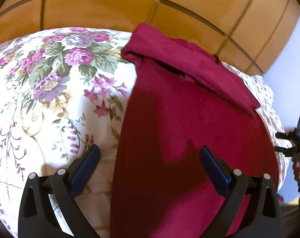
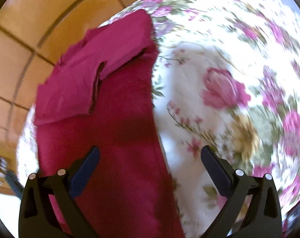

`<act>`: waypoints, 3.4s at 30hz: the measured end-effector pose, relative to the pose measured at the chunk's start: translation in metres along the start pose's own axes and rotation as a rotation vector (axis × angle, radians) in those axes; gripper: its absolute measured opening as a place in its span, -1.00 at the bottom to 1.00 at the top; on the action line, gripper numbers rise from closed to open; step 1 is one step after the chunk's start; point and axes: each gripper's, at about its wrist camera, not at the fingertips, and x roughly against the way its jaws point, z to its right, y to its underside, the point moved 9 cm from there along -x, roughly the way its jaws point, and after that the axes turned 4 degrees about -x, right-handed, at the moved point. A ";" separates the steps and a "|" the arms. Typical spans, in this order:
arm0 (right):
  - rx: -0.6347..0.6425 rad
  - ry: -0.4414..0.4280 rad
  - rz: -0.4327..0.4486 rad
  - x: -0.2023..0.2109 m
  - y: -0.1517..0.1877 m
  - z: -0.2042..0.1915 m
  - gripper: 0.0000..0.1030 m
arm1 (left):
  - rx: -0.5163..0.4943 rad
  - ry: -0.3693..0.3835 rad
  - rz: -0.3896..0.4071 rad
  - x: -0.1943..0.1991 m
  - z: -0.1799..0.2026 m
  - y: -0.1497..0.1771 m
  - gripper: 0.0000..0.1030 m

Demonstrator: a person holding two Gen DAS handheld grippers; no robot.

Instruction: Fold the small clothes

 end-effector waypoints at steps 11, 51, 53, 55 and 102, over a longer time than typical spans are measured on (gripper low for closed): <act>0.012 -0.081 -0.131 0.006 0.054 0.011 0.27 | -0.045 0.214 -0.056 0.028 0.000 0.026 0.48; 0.594 -0.916 0.132 0.147 0.098 -0.179 -0.79 | 0.060 0.918 0.188 0.213 0.074 -0.017 -0.85; 0.602 -0.891 0.107 0.137 0.101 -0.181 -0.78 | 0.069 0.893 0.181 0.208 0.069 -0.015 -0.85; 0.585 -0.858 0.069 0.123 0.102 -0.182 -0.78 | 0.115 0.889 0.156 0.196 0.063 -0.014 -0.85; -0.436 -0.657 0.270 -0.001 -0.117 -0.032 0.96 | 0.805 0.716 0.112 -0.018 -0.057 -0.143 0.92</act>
